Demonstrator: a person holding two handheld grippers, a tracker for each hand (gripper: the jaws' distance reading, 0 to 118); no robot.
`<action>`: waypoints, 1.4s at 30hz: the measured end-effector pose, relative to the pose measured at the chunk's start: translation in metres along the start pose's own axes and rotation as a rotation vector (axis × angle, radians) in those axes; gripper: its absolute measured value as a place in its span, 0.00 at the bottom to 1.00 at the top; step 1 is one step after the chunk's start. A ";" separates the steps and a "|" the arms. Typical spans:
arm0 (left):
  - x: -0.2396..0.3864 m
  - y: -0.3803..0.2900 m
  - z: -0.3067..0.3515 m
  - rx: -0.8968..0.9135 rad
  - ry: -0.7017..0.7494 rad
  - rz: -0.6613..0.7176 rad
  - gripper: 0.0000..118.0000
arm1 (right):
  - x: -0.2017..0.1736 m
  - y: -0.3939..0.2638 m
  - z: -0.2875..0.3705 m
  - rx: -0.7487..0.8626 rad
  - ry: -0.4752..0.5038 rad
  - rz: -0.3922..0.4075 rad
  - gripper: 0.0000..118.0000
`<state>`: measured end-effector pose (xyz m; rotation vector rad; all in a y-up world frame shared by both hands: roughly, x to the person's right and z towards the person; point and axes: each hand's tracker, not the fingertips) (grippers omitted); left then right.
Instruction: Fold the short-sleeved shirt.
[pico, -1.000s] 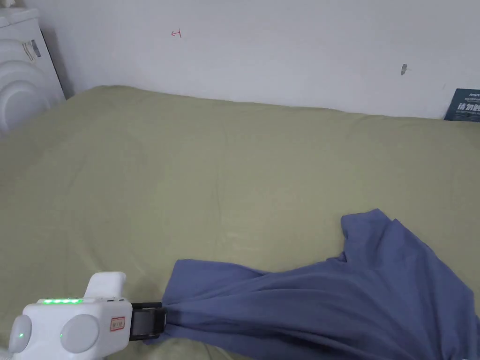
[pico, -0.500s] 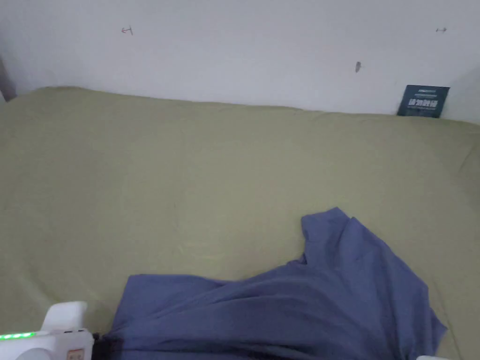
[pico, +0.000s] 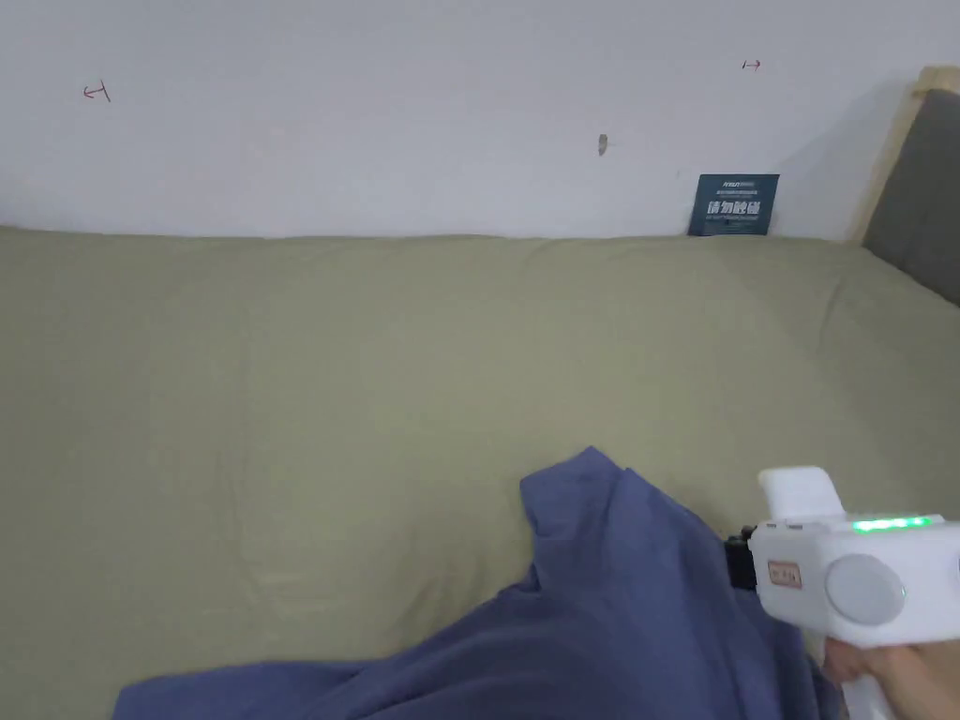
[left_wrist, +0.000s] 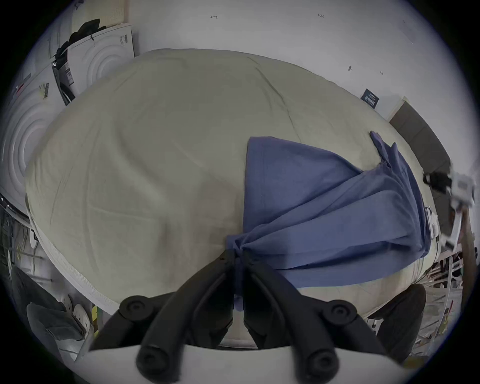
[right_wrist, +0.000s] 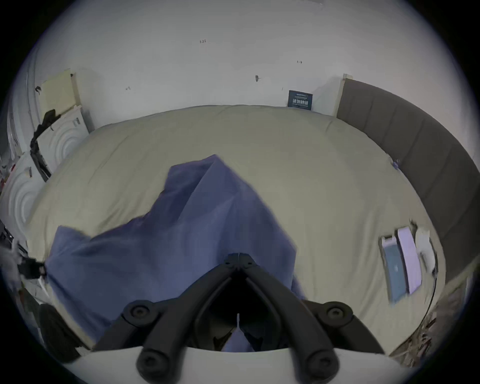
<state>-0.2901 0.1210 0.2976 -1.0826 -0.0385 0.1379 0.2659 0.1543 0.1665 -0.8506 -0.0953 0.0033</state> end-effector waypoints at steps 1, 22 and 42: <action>0.002 0.000 0.001 -0.001 0.001 0.000 0.05 | 0.002 0.011 -0.012 -0.012 0.007 0.014 0.03; -0.007 0.013 -0.010 -0.020 0.005 -0.004 0.05 | -0.026 0.037 -0.047 -0.057 -0.003 0.219 0.04; 0.003 0.084 0.160 0.401 -0.083 -0.007 0.04 | 0.027 0.056 0.245 0.348 -0.027 0.160 0.04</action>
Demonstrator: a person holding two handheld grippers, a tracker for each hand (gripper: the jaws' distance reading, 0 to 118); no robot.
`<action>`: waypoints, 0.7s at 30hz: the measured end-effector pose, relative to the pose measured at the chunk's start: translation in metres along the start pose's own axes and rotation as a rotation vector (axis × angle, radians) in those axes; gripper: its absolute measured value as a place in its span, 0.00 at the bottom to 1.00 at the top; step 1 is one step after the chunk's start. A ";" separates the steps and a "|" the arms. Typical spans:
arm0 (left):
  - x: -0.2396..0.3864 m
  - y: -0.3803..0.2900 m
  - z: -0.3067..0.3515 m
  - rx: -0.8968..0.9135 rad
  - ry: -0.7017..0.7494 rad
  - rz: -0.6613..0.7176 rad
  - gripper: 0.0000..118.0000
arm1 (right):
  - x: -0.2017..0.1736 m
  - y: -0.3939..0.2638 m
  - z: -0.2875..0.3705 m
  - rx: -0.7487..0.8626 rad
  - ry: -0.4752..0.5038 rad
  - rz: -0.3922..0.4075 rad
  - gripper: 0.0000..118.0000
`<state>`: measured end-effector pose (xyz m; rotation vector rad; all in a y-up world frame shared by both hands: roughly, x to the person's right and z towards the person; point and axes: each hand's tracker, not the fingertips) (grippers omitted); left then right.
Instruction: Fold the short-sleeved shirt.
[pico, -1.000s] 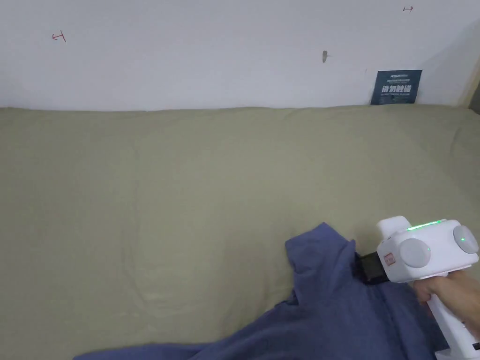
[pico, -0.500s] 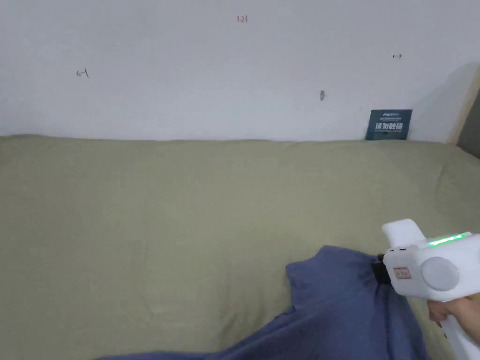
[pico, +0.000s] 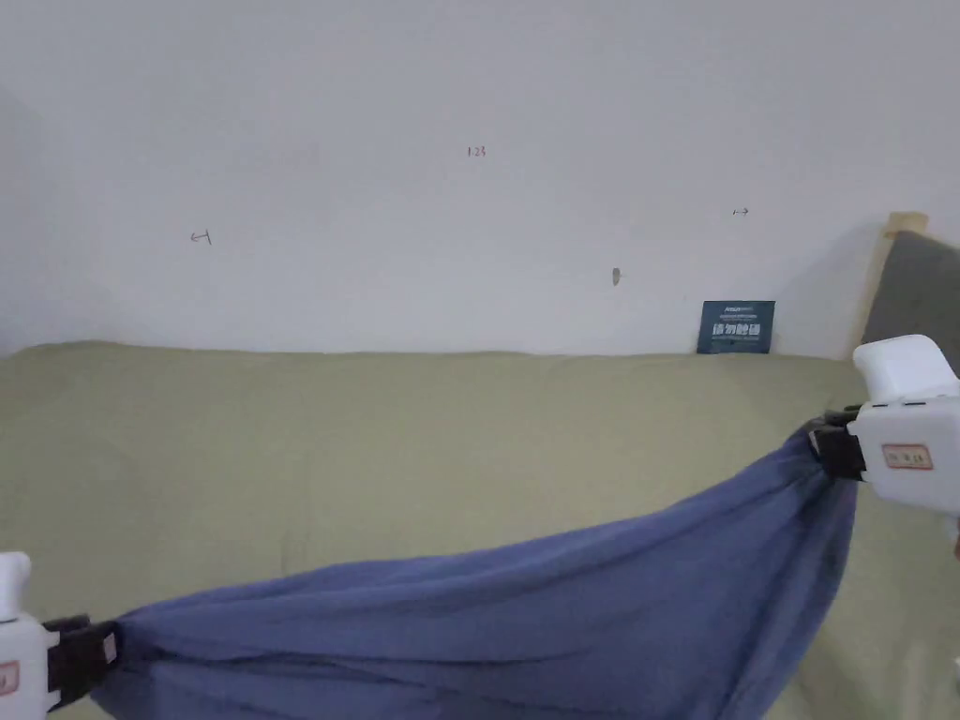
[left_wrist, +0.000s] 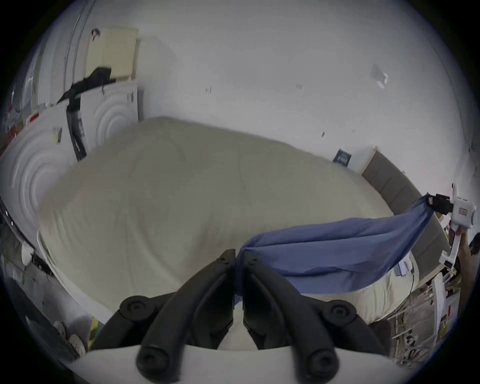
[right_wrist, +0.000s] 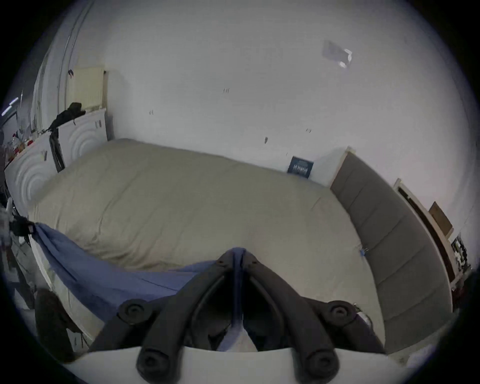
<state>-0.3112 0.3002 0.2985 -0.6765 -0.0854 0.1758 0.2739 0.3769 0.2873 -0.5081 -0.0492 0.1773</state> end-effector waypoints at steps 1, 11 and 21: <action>0.005 0.010 0.005 0.009 -0.002 -0.006 0.04 | 0.001 0.007 0.009 0.022 -0.010 -0.002 0.04; 0.032 0.121 0.042 0.169 0.004 -0.027 0.04 | 0.021 0.074 0.041 0.119 -0.083 -0.012 0.04; 0.067 0.190 -0.006 0.194 0.129 -0.084 0.04 | 0.018 0.134 -0.015 0.141 -0.158 -0.006 0.04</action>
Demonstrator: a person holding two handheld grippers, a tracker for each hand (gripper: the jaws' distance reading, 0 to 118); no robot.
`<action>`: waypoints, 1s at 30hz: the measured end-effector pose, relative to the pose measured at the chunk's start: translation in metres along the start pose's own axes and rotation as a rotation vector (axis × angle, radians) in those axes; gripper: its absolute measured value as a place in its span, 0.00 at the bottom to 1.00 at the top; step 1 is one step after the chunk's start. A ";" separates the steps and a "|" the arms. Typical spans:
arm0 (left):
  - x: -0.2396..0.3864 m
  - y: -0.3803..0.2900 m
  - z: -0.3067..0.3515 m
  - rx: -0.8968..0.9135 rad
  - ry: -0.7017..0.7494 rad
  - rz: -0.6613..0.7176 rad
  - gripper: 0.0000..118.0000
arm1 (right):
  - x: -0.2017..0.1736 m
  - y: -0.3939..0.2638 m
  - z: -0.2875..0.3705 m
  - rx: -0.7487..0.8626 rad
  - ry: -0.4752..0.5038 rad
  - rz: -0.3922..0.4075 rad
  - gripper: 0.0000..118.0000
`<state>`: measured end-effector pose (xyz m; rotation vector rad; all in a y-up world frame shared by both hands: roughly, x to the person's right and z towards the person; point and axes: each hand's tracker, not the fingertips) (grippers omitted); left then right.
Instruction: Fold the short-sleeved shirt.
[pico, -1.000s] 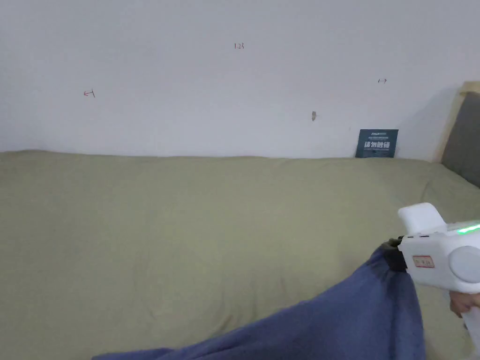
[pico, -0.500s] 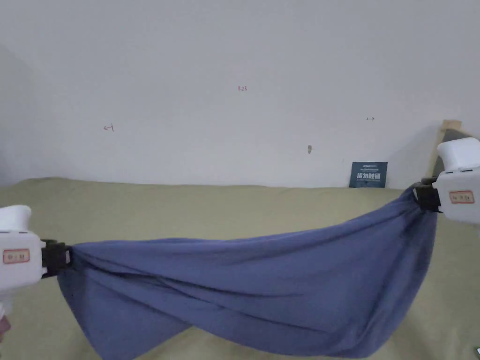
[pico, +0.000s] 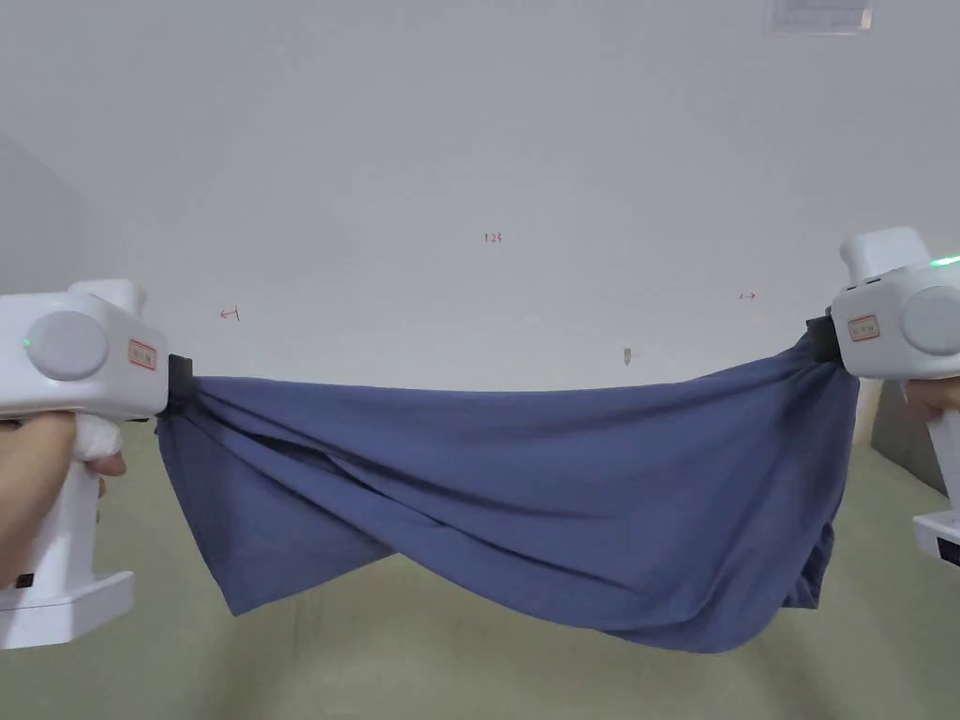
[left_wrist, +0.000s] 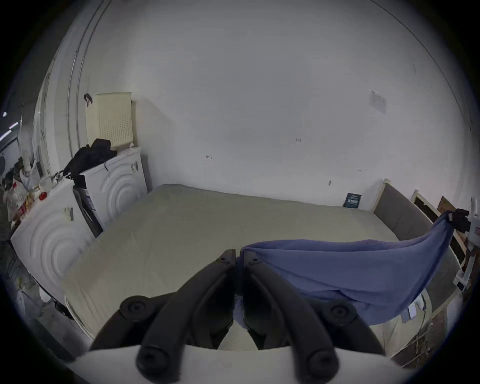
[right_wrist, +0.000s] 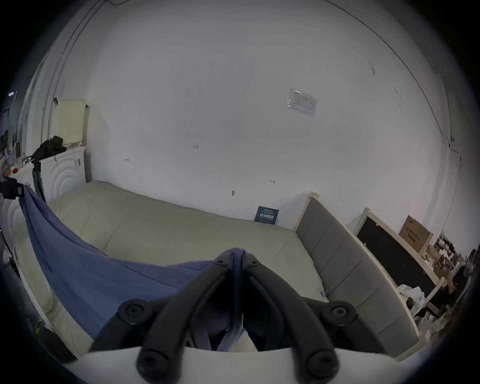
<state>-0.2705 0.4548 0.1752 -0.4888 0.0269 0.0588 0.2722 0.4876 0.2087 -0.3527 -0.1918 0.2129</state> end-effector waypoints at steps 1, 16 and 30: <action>0.003 0.003 -0.010 -0.003 0.009 -0.003 0.04 | -0.002 0.004 -0.011 -0.003 -0.004 0.000 0.04; 0.041 -0.017 -0.230 -0.112 0.107 -0.090 0.04 | -0.050 -0.024 -0.242 -0.130 -0.046 0.047 0.04; 0.018 -0.197 -0.283 -0.415 0.067 -0.092 0.04 | -0.097 -0.225 -0.280 -0.466 0.043 0.105 0.04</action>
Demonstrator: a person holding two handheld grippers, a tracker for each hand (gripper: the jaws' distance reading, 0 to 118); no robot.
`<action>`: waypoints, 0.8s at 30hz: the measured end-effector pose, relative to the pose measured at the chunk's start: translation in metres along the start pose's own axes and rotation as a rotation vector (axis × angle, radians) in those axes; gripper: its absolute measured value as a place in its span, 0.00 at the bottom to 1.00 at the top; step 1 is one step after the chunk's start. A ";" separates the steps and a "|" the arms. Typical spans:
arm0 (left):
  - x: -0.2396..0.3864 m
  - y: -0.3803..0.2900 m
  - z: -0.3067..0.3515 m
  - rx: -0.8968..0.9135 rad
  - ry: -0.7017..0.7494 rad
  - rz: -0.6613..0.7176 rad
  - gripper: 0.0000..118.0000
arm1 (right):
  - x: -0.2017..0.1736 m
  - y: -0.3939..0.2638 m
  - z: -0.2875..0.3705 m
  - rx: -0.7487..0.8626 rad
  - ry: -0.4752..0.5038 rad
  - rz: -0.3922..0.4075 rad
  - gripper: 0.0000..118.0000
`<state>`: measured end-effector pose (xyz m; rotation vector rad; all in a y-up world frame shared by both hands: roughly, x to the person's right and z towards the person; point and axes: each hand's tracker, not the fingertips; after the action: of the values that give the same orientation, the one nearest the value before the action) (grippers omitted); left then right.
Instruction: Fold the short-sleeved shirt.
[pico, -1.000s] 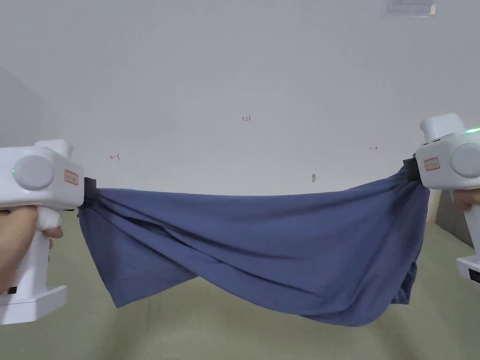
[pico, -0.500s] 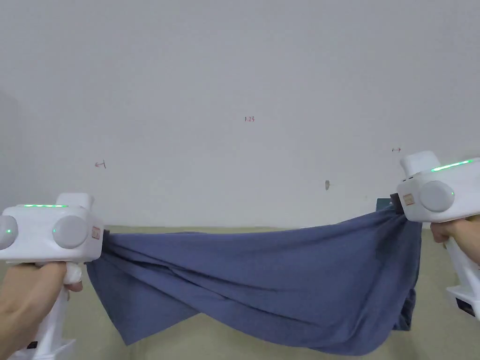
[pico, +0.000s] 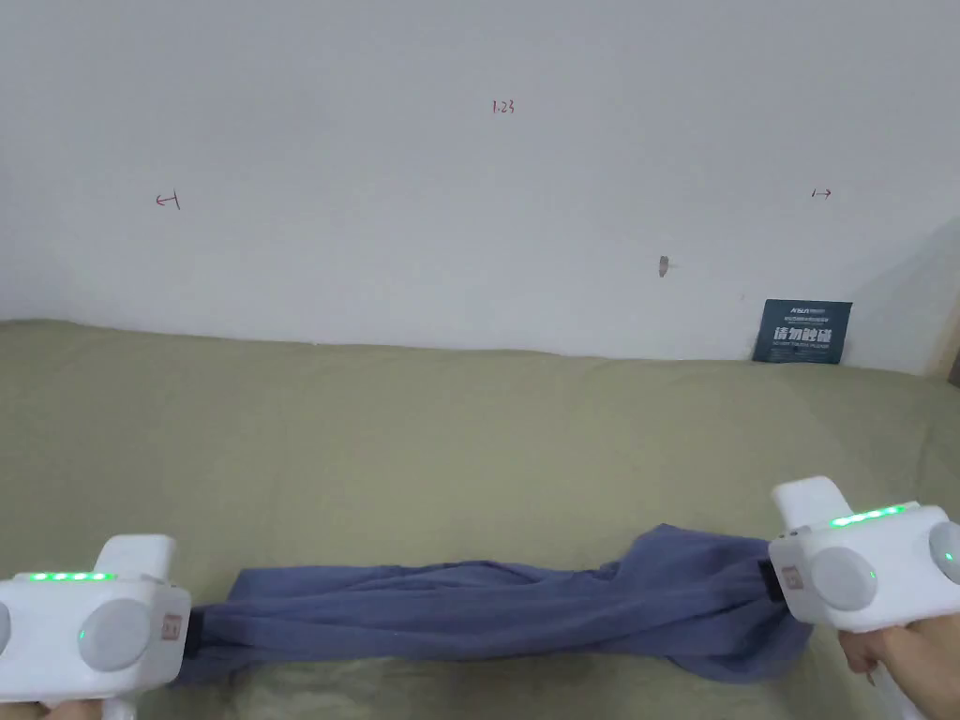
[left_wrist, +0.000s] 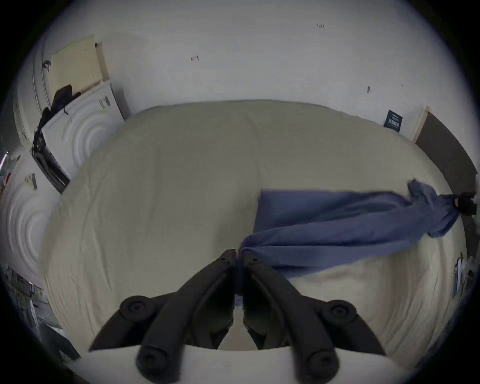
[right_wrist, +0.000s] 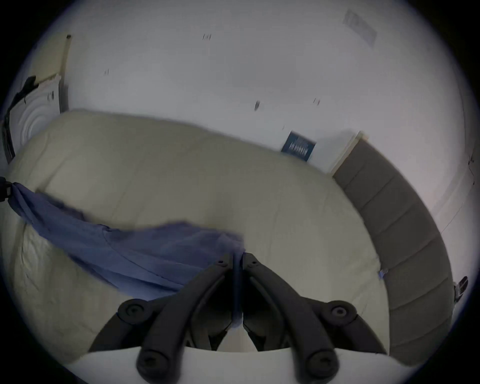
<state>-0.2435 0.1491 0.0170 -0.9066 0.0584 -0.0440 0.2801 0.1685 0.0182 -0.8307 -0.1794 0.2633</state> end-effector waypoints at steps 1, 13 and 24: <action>-0.002 -0.010 0.007 0.004 -0.010 0.001 0.04 | 0.002 -0.010 0.007 -0.009 0.010 -0.009 0.04; -0.042 -0.137 0.126 0.010 -0.071 -0.058 0.04 | 0.027 -0.188 0.171 0.009 0.119 -0.152 0.04; -0.066 -0.231 0.185 -0.046 -0.094 -0.004 0.04 | 0.008 -0.311 0.241 -0.077 0.157 -0.211 0.04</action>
<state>-0.2992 0.1568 0.3149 -0.9536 -0.0295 -0.0036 0.2753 0.1398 0.4102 -0.8976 -0.1290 -0.0070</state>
